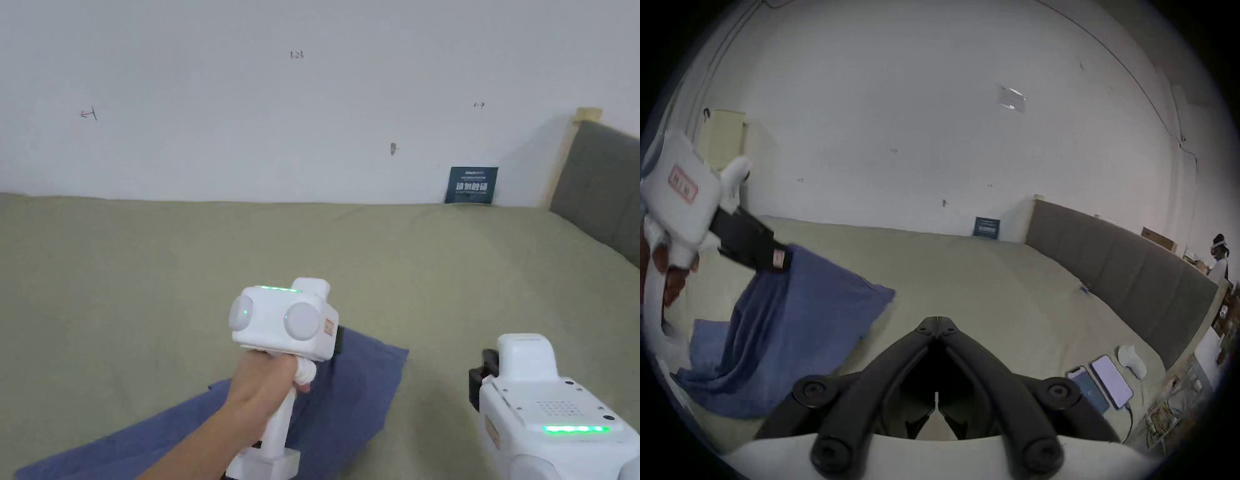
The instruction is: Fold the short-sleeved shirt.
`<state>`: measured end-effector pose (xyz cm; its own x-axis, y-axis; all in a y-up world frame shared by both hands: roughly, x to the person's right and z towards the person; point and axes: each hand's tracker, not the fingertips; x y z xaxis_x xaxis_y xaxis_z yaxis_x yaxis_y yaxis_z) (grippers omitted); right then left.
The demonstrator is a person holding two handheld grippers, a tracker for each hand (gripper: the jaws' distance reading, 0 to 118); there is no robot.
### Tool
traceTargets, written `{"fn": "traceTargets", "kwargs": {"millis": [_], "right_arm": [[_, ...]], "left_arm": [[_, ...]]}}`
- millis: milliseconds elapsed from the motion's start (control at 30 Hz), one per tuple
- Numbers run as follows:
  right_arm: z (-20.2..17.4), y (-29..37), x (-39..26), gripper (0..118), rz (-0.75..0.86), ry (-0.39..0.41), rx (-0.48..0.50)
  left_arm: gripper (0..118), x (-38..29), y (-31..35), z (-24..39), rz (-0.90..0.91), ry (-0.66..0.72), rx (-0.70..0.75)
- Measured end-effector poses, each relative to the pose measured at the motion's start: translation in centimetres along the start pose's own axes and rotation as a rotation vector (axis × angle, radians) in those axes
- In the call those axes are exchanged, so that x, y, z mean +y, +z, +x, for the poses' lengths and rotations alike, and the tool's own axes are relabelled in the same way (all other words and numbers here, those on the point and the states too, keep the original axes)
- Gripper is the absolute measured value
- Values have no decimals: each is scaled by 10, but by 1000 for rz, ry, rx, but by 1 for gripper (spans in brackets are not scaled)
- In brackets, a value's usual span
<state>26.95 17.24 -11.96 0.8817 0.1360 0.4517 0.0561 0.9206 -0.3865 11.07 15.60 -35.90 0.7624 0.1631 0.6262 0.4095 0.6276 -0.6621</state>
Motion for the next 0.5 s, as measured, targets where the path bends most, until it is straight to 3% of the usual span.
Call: {"fn": "traceTargets", "kwargs": {"millis": [167,433,467,500], "right_arm": [[9,-30,-17,0,-64,-47,-11],[4,-46,-28,0,-90,-33,-3],[2,-45,-28,0,-91,-33,-2],[1,-44,-27,0,-92,-34,1]], "left_arm": [[0,-12,-76,-11,-87,-32,62],[0,-20,-81,-16,-76,-19,32],[7,-22,-75,-15,-49,-18,25],[24,-23,-70,-17,-24,-17,22]]}}
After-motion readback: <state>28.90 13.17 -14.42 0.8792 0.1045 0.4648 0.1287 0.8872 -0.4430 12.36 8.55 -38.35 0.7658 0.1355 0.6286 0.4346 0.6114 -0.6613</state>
